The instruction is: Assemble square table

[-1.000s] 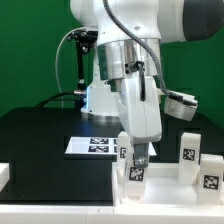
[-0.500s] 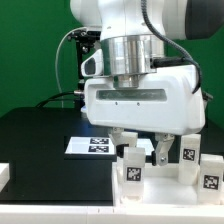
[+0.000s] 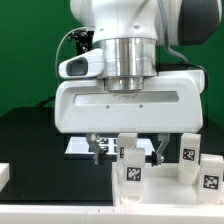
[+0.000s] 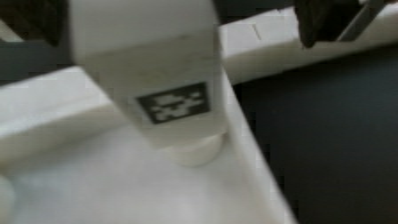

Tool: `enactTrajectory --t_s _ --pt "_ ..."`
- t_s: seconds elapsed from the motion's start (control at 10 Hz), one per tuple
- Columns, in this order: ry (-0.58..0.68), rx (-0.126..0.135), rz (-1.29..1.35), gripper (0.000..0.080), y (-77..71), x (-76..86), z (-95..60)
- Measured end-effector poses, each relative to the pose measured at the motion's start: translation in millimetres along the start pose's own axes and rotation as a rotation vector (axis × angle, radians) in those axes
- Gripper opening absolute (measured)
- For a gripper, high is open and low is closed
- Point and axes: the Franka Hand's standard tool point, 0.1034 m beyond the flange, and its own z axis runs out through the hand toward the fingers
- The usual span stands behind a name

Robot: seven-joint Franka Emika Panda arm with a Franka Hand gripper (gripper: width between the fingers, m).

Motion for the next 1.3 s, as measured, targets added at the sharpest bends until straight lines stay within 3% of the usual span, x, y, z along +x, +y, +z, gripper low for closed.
enactTrajectory --t_s 0.2,0.3,0.4,0.5,0.6,1.1,1.3 --pt "0.009 0.001 0.025 0.0648 -1.3 0.8 0.0" --pt "0.009 0.001 0.029 0.0556 -0.7 0.8 0.2" --pt "0.008 0.003 0.114 0.0556 -1.1 0.6 0.5" --pt "0.008 0.003 0.178 0.0382 -1.1 0.4 0.8" --pt "0.008 0.003 0.213 0.0284 -1.1 0.3 0.9" --pt "-0.015 -0.04 0.906 0.0284 3.7 -0.4 1.7" --pt "-0.025 -0.013 1.325 0.0284 2.9 -6.8 2.6"
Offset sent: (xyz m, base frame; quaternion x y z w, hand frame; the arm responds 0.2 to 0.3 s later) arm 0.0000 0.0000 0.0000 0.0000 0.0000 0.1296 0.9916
